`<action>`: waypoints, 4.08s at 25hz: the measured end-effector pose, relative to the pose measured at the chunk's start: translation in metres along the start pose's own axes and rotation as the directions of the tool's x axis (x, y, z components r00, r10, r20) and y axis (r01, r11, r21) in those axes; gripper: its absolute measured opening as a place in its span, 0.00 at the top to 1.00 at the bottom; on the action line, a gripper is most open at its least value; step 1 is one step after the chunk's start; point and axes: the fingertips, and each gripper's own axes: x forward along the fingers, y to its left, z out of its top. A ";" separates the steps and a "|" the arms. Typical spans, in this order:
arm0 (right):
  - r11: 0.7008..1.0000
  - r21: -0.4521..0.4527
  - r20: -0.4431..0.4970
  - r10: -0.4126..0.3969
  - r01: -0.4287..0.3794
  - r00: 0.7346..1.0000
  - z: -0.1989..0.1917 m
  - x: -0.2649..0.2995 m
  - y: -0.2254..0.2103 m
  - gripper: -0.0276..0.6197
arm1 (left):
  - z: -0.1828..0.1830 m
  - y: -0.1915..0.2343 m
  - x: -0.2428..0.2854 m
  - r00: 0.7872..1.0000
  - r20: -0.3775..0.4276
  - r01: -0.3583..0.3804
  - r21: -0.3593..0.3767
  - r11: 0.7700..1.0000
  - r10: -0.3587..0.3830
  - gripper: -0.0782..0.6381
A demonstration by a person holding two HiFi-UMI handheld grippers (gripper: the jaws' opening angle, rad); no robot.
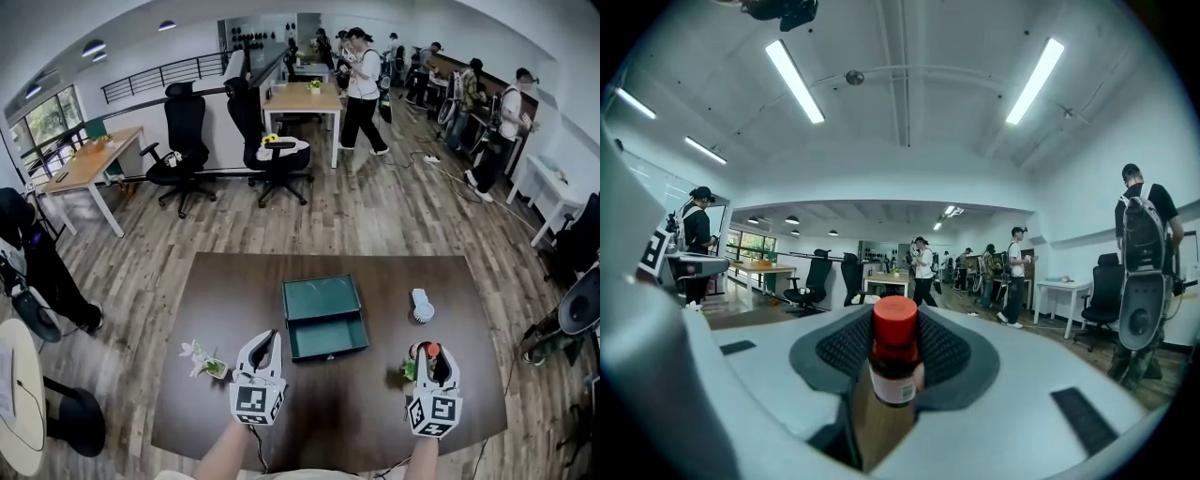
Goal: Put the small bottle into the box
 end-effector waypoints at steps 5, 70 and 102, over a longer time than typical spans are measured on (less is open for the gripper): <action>1.000 0.006 -0.025 0.008 -0.008 1.000 -0.012 0.013 0.008 0.74 | -0.011 0.004 0.002 1.000 -0.021 0.007 0.003 1.000 -0.007 0.89; 0.936 0.030 -0.327 0.342 -0.352 0.881 -0.178 0.131 0.216 0.74 | -0.129 0.069 -0.050 0.954 -0.280 -0.140 -0.114 0.984 0.103 0.89; 0.918 -0.034 -0.116 0.389 -0.395 0.914 -0.067 0.074 0.181 0.56 | -0.067 0.025 -0.067 0.982 -0.165 -0.104 -0.043 0.994 0.095 0.89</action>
